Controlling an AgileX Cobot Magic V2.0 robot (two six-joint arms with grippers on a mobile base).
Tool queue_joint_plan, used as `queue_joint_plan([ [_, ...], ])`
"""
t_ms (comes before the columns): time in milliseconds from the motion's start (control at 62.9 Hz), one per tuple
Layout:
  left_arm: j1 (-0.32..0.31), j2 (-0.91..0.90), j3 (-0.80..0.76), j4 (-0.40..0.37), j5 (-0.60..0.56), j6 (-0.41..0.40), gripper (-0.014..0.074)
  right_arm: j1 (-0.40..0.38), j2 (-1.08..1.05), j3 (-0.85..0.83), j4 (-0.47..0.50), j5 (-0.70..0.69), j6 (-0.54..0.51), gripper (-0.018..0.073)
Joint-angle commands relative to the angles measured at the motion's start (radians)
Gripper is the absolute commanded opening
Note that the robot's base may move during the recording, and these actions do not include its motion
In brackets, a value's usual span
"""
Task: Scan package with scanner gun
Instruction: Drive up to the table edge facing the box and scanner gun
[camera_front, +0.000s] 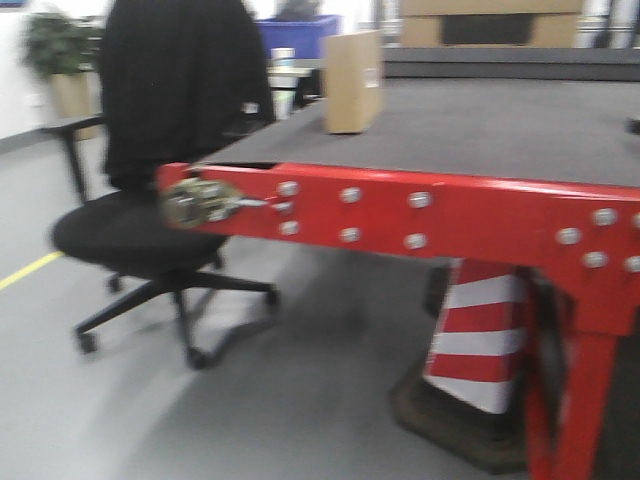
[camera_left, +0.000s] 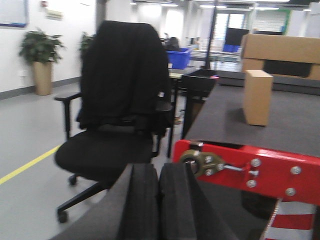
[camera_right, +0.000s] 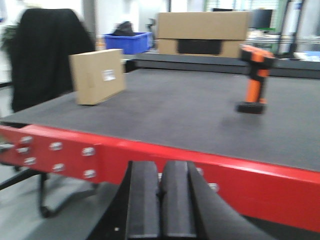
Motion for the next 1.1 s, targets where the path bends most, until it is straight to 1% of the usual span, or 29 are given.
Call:
queue_joint_plan([
  [0,-0.001,-0.004,-0.003,0.005,-0.019,-0.005,-0.0111,0.008,-0.004,0.000,-0.006,-0.019,0.005,-0.0168],
  [1081,-0.001,-0.004,-0.003,0.005,-0.019,-0.005,-0.0111,0.010,-0.004,0.000,-0.006,-0.019,0.005,-0.0168],
])
